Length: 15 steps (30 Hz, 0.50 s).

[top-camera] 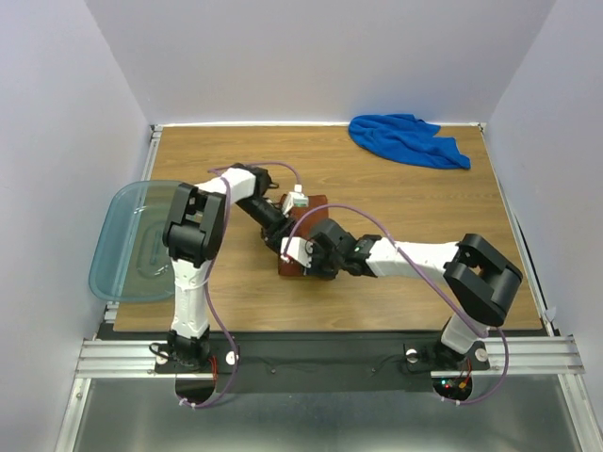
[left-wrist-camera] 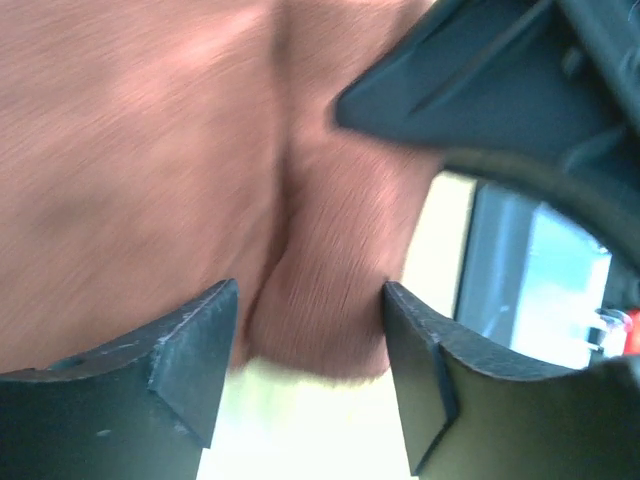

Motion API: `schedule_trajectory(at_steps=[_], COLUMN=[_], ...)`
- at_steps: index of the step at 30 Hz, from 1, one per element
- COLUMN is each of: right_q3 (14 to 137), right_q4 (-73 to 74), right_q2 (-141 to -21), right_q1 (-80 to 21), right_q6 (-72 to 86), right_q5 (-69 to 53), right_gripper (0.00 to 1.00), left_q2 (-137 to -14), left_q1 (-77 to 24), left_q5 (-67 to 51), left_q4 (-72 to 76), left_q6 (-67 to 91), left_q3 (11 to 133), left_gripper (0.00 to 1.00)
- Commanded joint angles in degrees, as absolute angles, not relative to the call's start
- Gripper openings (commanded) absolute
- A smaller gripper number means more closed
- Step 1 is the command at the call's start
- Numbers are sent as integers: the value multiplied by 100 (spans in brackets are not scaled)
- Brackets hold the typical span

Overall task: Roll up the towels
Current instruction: Roll the towel

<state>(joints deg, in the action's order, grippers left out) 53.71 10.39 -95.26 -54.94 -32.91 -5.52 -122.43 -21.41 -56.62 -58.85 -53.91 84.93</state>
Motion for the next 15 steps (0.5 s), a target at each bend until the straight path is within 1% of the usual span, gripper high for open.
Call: schedule_trajectory(at_steps=[1,5,9,10,12,13,15], right_q3=[5484,5756,6230,6318,6512,6687,6881], right_q4=[2188,2749,3084,3155,3392,3558,3708], right_q2=[-9431,-9623,-9922,-9984,-10247,-10466,-10704], right_q1=[-5274,-4966,-4668,-4563,-4474,-4395,-4246], right_q6=[-2743,-2514,-2207,-2154,-2040,-2013,-1925], right_q5=[-1774,-2679,-3591,-3743,-4050,-4348,-4779], right_gripper=[5,6,8,8,9,9,9], left_q2=[-11927,-11488,-10716,-10322,-9864,-9365,-8827], left_q1=[-1451,-898,-370,-273,-158,-167,-167], left_q5=[-4852,-4817,-4755,-4711,-4545,-4457,-4386], left_q4=[-5651,-5415,-4389,-4186,-3598,-3386,-2851], left_q6=[-5686,-5695,-5362,-5187,-5080,-5028,-5045], left_q3=[8938,9018,8535,8404,7894,7475,6981], left_gripper=[72,75,77,77,79,79,82])
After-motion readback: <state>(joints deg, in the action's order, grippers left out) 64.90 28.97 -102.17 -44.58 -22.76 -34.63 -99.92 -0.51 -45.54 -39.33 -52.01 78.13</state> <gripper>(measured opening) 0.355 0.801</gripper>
